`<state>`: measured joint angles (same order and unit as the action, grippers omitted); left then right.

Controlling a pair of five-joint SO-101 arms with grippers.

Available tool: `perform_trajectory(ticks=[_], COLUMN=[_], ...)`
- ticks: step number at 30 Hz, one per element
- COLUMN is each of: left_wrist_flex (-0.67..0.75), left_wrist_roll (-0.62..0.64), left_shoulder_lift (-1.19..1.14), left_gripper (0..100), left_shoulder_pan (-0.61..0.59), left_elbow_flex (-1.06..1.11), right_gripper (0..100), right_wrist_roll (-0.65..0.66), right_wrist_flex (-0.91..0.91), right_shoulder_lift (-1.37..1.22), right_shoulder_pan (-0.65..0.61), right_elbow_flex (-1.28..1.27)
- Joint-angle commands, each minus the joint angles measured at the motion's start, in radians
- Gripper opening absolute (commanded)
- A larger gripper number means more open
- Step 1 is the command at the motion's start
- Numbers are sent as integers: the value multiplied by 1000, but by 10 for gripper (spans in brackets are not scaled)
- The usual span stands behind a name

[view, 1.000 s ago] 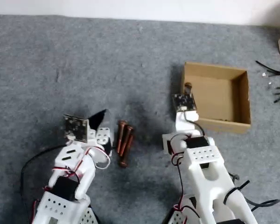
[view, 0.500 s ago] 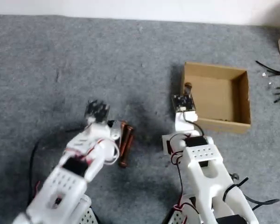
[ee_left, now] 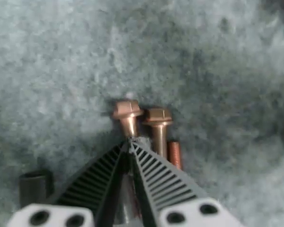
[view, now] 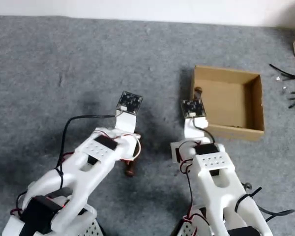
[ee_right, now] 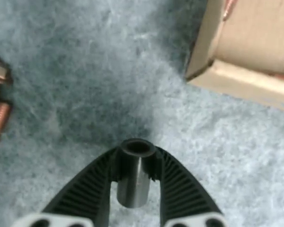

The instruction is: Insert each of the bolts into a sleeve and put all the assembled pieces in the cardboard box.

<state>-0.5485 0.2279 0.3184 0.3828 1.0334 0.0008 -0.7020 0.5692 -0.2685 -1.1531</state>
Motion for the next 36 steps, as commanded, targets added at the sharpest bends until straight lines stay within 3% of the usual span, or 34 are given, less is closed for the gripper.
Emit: perform_trajectory(ticks=[1,8,16,23,29,31,36], left_wrist_flex=[-107,-203,-206,-204,-206,-206,-207], left_wrist_roll=[0,0,0,5,55,55,58], left_shoulder_lift=[13,7,5,7,5,5,15], left_gripper=[7,7,7,8,8,37,220], left_shoulder_pan=[21,13,7,-84,-51,-27,-16], left_elbow_flex=[-62,-85,-77,-96,-96,-96,-99], right_gripper=[4,4,5,5,5,5,5], right_wrist_roll=[12,12,14,14,14,14,14], right_wrist_flex=[27,27,39,68,68,68,68], right_shoulder_lift=[-2,-2,-2,-2,-2,-2,-2], right_shoulder_pan=[13,13,13,13,13,13,13], right_elbow_flex=[5,4,4,4,4,4,4])
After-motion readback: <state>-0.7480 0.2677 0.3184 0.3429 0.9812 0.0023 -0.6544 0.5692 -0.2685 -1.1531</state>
